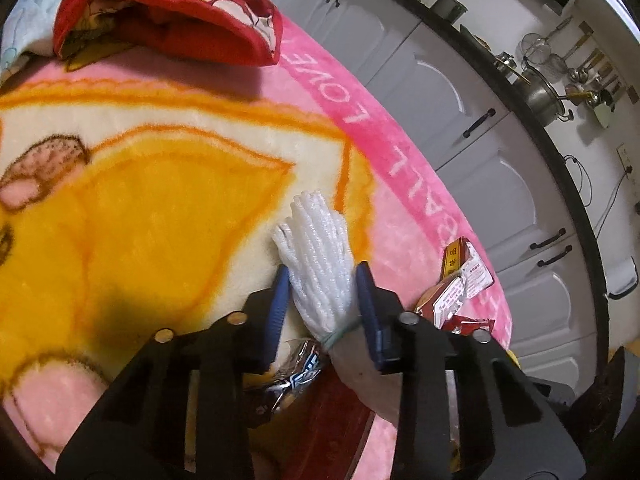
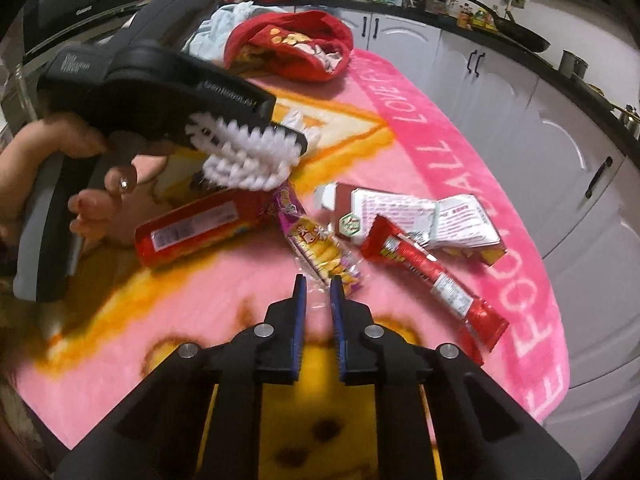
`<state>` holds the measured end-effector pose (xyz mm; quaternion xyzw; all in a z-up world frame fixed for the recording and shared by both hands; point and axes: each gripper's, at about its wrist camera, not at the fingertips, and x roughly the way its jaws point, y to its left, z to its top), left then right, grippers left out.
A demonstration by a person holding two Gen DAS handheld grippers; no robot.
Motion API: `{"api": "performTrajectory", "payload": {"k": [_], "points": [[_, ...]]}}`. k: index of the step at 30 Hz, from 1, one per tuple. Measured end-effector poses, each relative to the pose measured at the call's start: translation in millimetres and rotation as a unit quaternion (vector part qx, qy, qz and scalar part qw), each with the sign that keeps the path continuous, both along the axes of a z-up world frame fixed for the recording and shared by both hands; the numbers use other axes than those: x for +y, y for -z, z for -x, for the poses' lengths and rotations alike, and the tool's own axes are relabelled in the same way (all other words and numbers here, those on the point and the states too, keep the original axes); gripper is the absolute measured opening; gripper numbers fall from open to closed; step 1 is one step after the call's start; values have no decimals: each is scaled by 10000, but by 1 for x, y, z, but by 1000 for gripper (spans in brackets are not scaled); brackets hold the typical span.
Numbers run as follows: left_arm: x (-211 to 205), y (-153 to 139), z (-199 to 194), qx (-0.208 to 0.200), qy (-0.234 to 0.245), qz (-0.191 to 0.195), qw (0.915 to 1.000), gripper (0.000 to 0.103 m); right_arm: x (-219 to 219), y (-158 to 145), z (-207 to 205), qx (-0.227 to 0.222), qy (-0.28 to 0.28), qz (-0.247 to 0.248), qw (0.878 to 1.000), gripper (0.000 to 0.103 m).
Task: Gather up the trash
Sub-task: 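Grasp the white mesh bundle with the left tool while the right tool grasps the yellow-purple snack packet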
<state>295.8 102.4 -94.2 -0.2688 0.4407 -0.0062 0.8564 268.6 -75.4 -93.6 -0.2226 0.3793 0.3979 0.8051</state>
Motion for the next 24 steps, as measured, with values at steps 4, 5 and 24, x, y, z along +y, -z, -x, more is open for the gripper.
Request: {"api": "performTrajectory", "payload": {"k": [4, 5, 24], "points": [[0, -6, 6, -157, 55, 0, 9999, 16, -1, 4, 7, 38, -35, 17, 10000, 3], [0, -9, 8, -210, 54, 11, 9998, 16, -2, 5, 8, 24, -16, 3, 10000, 3], [-3, -62, 67, -1186, 88, 95, 9929, 16, -7, -3, -23, 390, 626, -361, 9966, 37]]}}
